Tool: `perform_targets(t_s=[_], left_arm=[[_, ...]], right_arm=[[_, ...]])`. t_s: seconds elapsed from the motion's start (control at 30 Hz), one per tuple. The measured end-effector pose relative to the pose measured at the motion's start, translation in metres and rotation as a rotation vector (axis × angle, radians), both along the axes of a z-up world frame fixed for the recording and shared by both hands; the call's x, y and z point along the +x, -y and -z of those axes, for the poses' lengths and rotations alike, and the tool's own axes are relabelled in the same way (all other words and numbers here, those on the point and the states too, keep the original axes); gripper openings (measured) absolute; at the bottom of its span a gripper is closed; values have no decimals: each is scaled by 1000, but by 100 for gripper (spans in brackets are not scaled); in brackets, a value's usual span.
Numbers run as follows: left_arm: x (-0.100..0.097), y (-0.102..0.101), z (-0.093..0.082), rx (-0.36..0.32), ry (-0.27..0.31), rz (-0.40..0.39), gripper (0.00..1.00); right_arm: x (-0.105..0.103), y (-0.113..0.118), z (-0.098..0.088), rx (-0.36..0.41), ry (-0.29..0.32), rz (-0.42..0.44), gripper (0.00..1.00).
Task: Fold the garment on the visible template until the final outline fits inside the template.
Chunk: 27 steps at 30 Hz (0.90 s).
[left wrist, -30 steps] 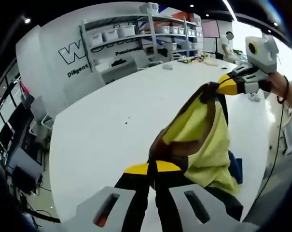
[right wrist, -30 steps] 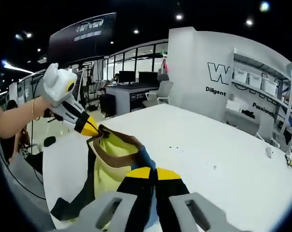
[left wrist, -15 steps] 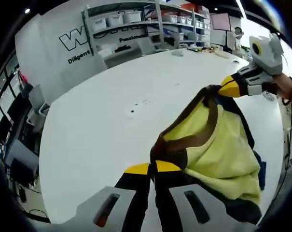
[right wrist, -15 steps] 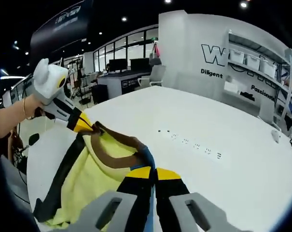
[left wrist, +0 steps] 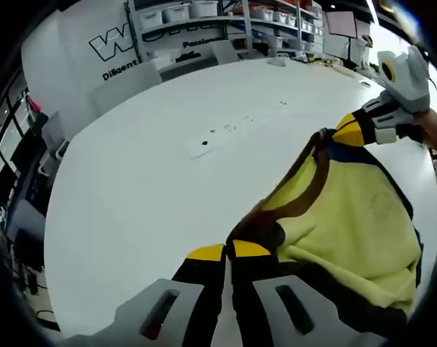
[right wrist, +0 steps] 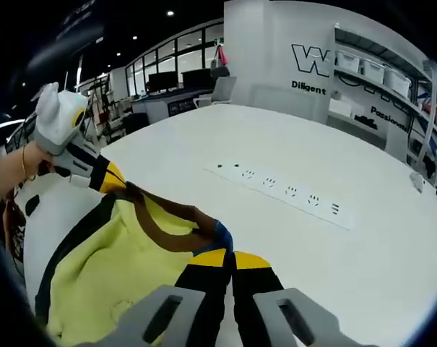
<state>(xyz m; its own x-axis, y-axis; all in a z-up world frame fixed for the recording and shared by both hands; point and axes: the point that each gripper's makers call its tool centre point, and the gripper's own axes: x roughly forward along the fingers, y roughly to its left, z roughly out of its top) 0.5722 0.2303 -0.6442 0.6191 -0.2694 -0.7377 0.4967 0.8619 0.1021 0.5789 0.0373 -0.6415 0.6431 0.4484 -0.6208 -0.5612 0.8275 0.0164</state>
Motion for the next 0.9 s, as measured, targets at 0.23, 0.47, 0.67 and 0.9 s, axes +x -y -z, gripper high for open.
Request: perform_targets(t_s=[0.23,0.47,0.67,0.9], left_arm=[[3,4,-1,26,42,34,5],[-6,-5,-11,-12,56,-1,17],[-20,-8,-23,-103,56,-53,32],[-49,-7,-22,-153,32,-68,40]], right_arm=[[5,5,16,27,-55,53,0],[-6,9,2,98,-69,105,14],[-24,4,-9,130,-72,108,28],[-48,1,-12,154,-96,111,40]])
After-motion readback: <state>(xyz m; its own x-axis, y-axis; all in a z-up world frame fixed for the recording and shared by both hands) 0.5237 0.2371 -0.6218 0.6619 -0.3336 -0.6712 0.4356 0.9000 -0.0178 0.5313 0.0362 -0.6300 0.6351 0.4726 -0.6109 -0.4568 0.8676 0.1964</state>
